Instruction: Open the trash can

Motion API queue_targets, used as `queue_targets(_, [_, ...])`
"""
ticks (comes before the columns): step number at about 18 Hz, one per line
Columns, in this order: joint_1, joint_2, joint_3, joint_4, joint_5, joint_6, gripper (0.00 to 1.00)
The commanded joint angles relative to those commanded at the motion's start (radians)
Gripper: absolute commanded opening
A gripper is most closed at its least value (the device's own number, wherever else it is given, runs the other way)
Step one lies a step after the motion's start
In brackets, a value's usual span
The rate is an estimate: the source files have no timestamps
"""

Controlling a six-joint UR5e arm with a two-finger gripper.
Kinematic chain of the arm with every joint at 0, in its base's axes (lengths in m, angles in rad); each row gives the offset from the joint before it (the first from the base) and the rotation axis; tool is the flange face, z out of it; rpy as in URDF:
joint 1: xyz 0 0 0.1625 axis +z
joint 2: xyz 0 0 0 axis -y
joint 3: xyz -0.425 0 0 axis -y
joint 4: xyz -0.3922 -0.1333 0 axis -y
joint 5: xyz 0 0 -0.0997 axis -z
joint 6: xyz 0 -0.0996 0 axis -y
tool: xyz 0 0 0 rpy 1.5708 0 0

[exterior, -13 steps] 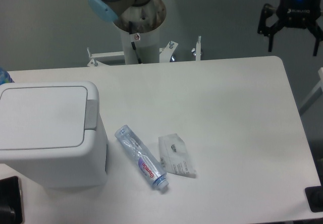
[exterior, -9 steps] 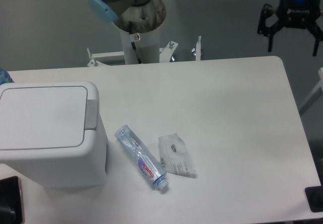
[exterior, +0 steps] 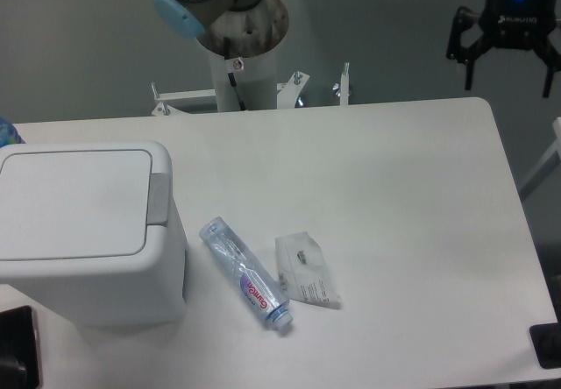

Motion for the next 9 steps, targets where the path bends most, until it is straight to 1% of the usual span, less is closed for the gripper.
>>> queue_targets(2, [-0.014,-0.002,0.0,0.0,0.0,-0.027,1.0])
queue_targets(5, [-0.046,-0.005,0.002,0.003,0.0,-0.115,1.0])
queue_targets(9, [-0.077,-0.015,-0.008,0.052,0.002,-0.222,1.0])
